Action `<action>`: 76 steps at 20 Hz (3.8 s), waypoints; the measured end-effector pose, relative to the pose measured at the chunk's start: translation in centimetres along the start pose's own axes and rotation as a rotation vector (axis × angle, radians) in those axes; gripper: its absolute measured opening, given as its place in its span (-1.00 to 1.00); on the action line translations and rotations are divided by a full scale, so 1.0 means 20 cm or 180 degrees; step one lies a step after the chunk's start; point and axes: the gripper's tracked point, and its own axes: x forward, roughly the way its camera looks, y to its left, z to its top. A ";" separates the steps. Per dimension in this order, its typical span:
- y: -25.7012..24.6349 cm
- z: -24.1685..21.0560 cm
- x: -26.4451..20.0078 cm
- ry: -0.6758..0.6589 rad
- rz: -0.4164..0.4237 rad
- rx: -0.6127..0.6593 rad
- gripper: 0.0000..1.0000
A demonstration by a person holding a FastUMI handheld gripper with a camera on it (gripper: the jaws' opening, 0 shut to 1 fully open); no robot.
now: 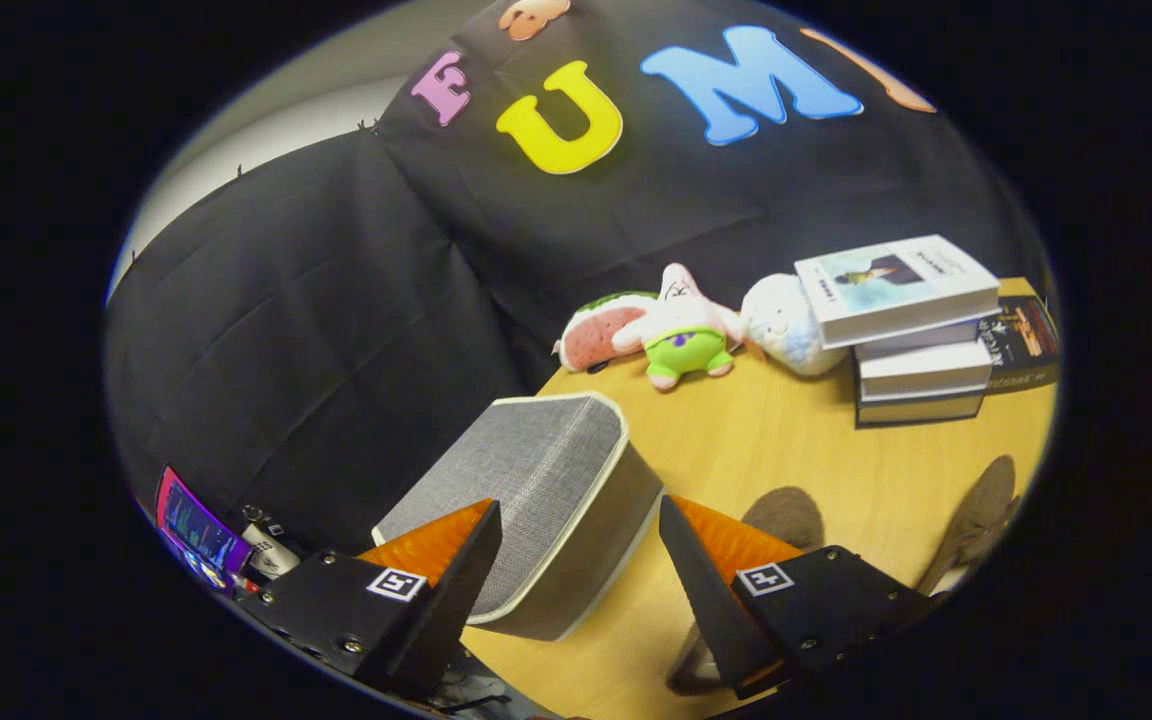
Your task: Open the storage box then place both shoes into the box .Put the left shoe in first, then the right shoe, with the right side of both shoes facing outward in a uniform manner.
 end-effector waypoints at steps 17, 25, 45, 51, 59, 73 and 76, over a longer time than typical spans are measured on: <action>0.14 -0.21 0.25 0.0630 0.1030 0.1629 0.60; 0.09 -0.16 0.24 0.0732 0.1081 0.2196 -0.83; 0.73 0.42 0.16 0.0677 0.1327 0.1488 -1.00; 1.12 0.50 0.43 0.0753 0.1497 0.1398 -1.00; 1.49 0.31 0.93 0.0931 0.1267 0.1334 -0.99; 1.50 -0.13 1.54 0.1372 0.0510 0.0823 -0.80; 1.51 -0.06 1.47 0.1352 0.0568 0.0748 -0.55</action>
